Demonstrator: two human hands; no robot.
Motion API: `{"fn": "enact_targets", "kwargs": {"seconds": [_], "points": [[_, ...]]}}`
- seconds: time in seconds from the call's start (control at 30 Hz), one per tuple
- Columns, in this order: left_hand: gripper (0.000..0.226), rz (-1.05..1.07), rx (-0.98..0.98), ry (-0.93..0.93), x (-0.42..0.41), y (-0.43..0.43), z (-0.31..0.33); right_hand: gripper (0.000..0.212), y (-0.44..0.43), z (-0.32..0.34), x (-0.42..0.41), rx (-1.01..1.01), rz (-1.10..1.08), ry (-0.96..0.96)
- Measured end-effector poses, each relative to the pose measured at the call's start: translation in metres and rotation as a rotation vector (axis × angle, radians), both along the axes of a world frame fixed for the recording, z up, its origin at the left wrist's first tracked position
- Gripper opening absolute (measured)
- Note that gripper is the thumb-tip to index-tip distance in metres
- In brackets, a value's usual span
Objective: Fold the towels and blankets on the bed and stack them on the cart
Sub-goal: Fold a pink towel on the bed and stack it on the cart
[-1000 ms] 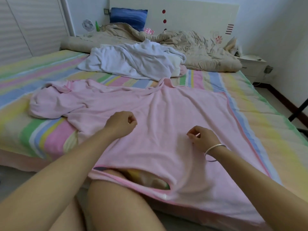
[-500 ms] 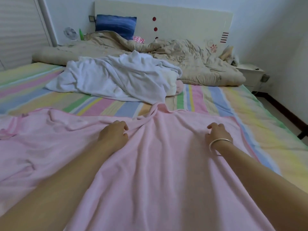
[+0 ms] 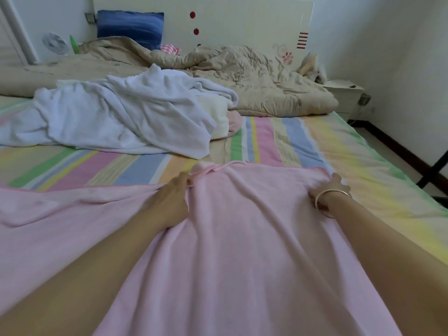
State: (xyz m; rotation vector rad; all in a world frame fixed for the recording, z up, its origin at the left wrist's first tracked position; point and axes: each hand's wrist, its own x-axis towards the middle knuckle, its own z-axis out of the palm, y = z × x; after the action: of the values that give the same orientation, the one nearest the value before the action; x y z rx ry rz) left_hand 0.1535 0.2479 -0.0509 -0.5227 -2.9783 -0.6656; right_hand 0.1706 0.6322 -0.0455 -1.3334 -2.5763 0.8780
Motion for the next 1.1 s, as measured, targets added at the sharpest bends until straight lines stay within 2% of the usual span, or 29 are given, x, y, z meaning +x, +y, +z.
{"fn": "enact_targets", "kwargs": {"seconds": [0.1, 0.17, 0.23, 0.3, 0.33, 0.43, 0.53, 0.63, 0.77, 0.87, 0.97, 1.03, 1.1], "points": [[0.047, -0.104, 0.003, -0.036, -0.012, 0.024, -0.006, 0.052, 0.004, -0.011, -0.005, 0.017, 0.040, 0.125], [0.035, -0.103, -0.081, -0.030, -0.016, 0.032, -0.012, 0.029, 0.002, -0.019, -0.008, 0.111, 0.132, 0.206], [0.039, -0.073, -0.192, 0.011, -0.014, 0.032, -0.016, 0.018, 0.002, -0.025, -0.010, 0.181, 0.228, 0.232], [0.065, -0.105, -0.283, 0.113, -0.009, 0.030, -0.016, 0.026, 0.002, -0.028, -0.010, 0.248, 0.286, 0.226], [0.071, -0.112, -0.326, 0.162, -0.008, 0.026, -0.014, 0.032, 0.001, -0.028, -0.009, 0.310, 0.318, 0.237], [0.066, -0.068, -0.449, 0.236, -0.011, 0.017, -0.005, 0.048, 0.004, -0.019, -0.010, 0.522, 0.393, 0.324], [0.079, -0.073, -0.486, 0.265, -0.024, 0.017, 0.012, 0.045, 0.013, 0.000, -0.013, 0.613, 0.421, 0.344], [0.091, -0.108, -0.466, 0.291, -0.040, 0.028, 0.031, 0.044, 0.028, 0.016, -0.016, 0.606, 0.423, 0.298], [0.090, -0.126, -0.460, 0.337, -0.064, 0.048, 0.043, 0.047, 0.051, 0.027, -0.025, 0.565, 0.414, 0.273], [0.091, -0.096, -0.499, 0.287, -0.078, 0.051, 0.034, 0.050, 0.057, 0.028, -0.038, 0.533, 0.444, 0.216], [0.092, -0.078, -0.577, 0.092, -0.082, 0.046, 0.006, 0.049, 0.048, 0.006, -0.049, 0.391, 0.436, 0.065], [0.096, -0.075, -0.508, -0.003, -0.081, 0.041, -0.016, 0.053, 0.037, -0.014, -0.051, 0.343, 0.396, -0.082], [0.101, -0.065, -0.373, 0.031, -0.083, 0.036, -0.031, 0.055, 0.031, -0.027, -0.050, 0.396, 0.431, -0.182]]}}
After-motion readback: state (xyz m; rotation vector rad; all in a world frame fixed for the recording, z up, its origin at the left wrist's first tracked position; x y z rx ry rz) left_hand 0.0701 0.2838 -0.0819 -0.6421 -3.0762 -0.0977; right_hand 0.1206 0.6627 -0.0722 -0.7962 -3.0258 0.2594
